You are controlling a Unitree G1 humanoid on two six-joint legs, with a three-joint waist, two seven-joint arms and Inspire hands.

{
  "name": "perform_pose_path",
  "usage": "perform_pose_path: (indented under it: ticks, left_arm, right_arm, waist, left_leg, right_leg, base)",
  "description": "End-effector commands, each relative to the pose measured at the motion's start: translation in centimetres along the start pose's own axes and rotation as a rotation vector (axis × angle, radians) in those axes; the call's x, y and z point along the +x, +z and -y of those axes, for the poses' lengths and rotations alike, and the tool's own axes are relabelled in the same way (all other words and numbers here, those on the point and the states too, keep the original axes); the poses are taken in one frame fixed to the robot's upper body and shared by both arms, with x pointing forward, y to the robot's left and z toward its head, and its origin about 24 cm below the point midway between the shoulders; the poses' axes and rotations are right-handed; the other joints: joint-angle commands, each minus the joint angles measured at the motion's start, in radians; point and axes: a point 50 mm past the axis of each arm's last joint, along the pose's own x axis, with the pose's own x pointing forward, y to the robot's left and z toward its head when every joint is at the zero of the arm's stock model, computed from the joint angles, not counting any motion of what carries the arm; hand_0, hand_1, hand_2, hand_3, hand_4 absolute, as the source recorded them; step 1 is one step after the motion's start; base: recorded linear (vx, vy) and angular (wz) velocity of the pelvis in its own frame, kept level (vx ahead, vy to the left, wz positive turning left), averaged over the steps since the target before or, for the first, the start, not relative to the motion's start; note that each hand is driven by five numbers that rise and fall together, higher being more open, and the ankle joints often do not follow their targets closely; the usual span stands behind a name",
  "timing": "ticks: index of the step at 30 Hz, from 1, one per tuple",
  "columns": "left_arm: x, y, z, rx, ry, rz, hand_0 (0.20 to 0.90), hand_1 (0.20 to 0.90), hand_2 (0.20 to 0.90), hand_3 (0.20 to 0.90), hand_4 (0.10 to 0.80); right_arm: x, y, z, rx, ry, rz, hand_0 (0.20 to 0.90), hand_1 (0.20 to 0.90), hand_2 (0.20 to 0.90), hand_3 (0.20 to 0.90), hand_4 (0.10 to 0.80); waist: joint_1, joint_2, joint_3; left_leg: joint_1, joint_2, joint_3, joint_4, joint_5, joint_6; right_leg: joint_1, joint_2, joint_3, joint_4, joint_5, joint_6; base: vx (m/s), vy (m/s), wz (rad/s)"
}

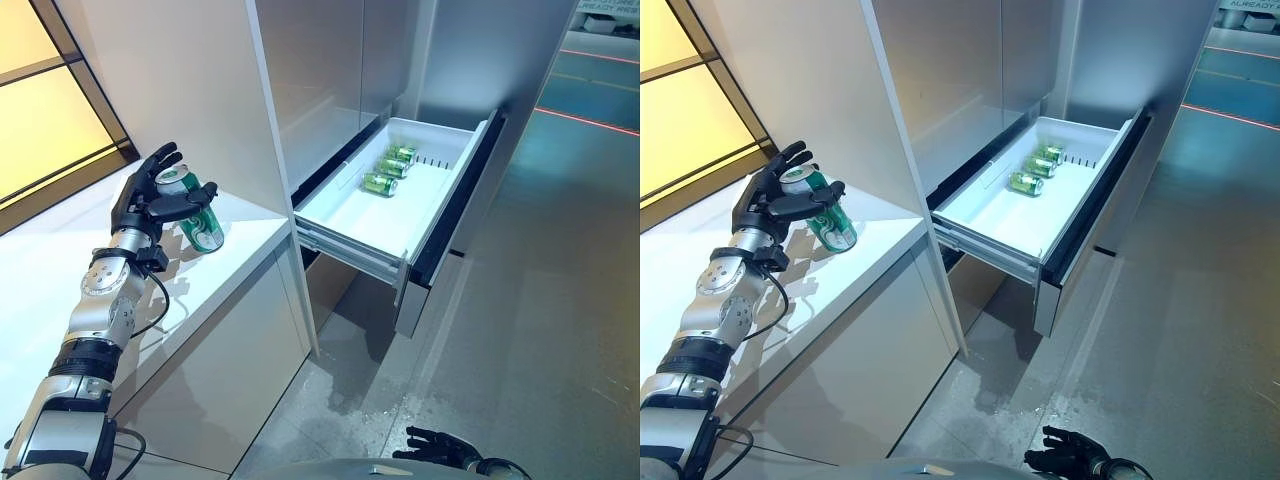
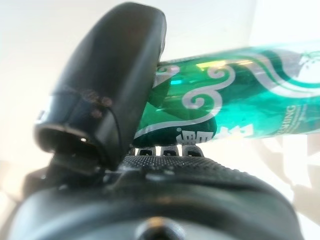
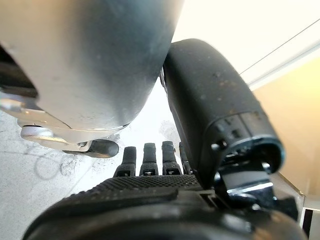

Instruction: Put drinks into fridge and close the fridge

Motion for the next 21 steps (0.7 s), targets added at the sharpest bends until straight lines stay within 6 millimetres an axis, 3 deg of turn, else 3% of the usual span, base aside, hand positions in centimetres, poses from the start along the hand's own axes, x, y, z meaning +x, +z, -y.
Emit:
perform_pose_path:
  ticks: [1, 14, 15, 16, 17, 21]
  left_arm:
    - [1.48, 4.43, -0.40, -0.003, 0.023, 0.203, 0.900, 0.900, 0.900, 0.900, 0.800]
    - [1.56, 4.47, -0.25, -0.016, -0.003, 0.206, 0.900, 0.900, 0.900, 0.900, 0.800]
    - [1.56, 4.50, -0.16, -0.018, -0.013, 0.208, 0.493, 0.493, 0.493, 0.425, 0.325]
    - [1.55, 4.55, -0.10, -0.019, -0.018, 0.210, 0.326, 0.326, 0.326, 0.230, 0.130]
    - [1.55, 4.56, -0.04, -0.021, -0.023, 0.211, 0.300, 0.300, 0.300, 0.200, 0.100]
    - [1.59, 4.63, 0.05, -0.019, -0.037, 0.214, 0.300, 0.300, 0.300, 0.200, 0.100]
  right_arm:
    - [-0.92, -2.22, 1.10, -0.045, 0.001, -0.091, 0.900, 0.900, 0.900, 0.900, 0.800]
    - [-0.95, -2.33, 1.09, -0.047, 0.002, -0.093, 0.900, 0.900, 0.900, 0.900, 0.800]
    - [-0.95, -2.28, 1.12, -0.047, 0.002, -0.093, 0.900, 0.900, 0.900, 0.900, 0.800]
    - [-0.97, -2.26, 1.15, -0.047, 0.003, -0.093, 0.900, 0.900, 0.900, 0.900, 0.800]
    - [-0.96, -2.25, 1.15, -0.047, 0.003, -0.093, 0.900, 0.900, 0.900, 0.900, 0.800]
    - [-1.01, -2.28, 1.24, -0.049, 0.003, -0.093, 0.900, 0.900, 0.900, 0.900, 0.800]
  waist:
    - [-0.004, 0.010, -0.020]
    - [-0.007, 0.010, -0.020]
    - [-0.007, 0.010, -0.019]
    - [-0.007, 0.010, -0.019]
    - [-0.007, 0.010, -0.019]
    - [-0.009, 0.011, -0.020]
  left_leg:
    - [0.004, -0.038, 0.000, 0.046, -0.130, 0.023]
    - [0.006, -0.037, 0.002, 0.046, -0.131, 0.023]
    - [0.006, -0.036, 0.002, 0.046, -0.131, 0.023]
    - [0.006, -0.036, 0.003, 0.046, -0.131, 0.023]
    - [0.006, -0.036, 0.003, 0.046, -0.132, 0.023]
    - [0.006, -0.036, 0.005, 0.045, -0.131, 0.023]
  right_leg:
    - [-0.063, 0.006, 0.002, 0.136, -0.106, 0.057]
    - [-0.062, 0.006, 0.002, 0.137, -0.107, 0.057]
    - [-0.062, 0.006, 0.002, 0.138, -0.108, 0.057]
    - [-0.062, 0.006, 0.002, 0.138, -0.108, 0.057]
    - [-0.062, 0.006, 0.002, 0.138, -0.108, 0.057]
    - [-0.062, 0.006, 0.003, 0.137, -0.107, 0.057]
  base:
    - [0.000, 0.000, 0.00]
    - [0.000, 0.000, 0.00]
    - [0.000, 0.000, 0.00]
    - [0.000, 0.000, 0.00]
    - [0.000, 0.000, 0.00]
    - [0.000, 0.000, 0.00]
